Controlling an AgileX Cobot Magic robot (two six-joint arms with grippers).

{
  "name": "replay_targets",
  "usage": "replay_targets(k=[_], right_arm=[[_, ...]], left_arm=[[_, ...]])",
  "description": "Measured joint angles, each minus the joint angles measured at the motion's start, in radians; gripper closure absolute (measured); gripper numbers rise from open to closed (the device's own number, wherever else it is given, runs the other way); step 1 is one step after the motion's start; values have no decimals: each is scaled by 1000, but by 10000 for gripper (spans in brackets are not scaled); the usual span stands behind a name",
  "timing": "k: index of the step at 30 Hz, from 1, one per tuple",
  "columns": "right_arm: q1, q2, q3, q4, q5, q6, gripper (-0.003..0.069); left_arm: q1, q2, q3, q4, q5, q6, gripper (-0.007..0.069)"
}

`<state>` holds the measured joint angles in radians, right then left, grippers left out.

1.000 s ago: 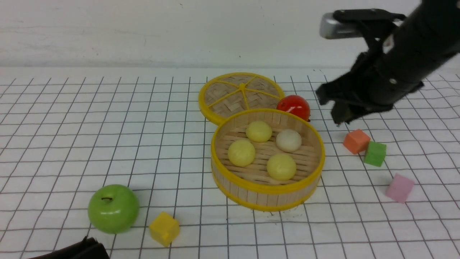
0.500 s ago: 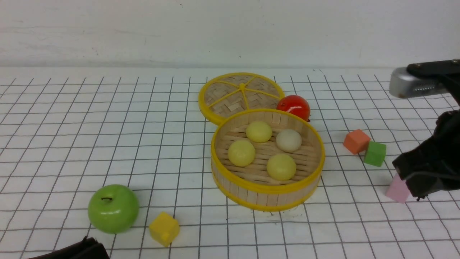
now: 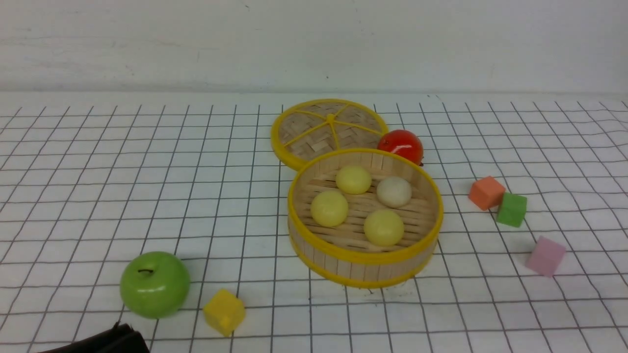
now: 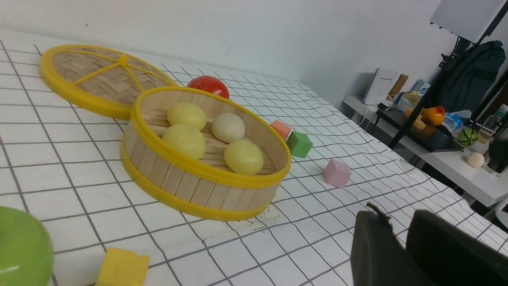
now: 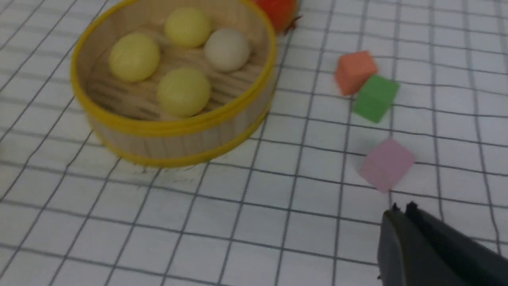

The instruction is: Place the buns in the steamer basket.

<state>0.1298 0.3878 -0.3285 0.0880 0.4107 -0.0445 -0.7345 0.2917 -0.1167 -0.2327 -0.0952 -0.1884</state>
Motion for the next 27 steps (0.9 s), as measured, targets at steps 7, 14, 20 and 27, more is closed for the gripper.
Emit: replay_targets(k=[7,14,20,27], right_arm=[[-125,-382,348,36,-28,-1,673],[-137,-398,347,55,-22,-1,671],[-138,-398,347,56,-22,-2,669],[-138,-398,347,58,-22,-2,662]], left_arm=[[0,0,0,0,0,0,501],[0,1,2,0,1,0,499],[0,1,2,0,6,0,495],[0,1,2,0,22,0,487]])
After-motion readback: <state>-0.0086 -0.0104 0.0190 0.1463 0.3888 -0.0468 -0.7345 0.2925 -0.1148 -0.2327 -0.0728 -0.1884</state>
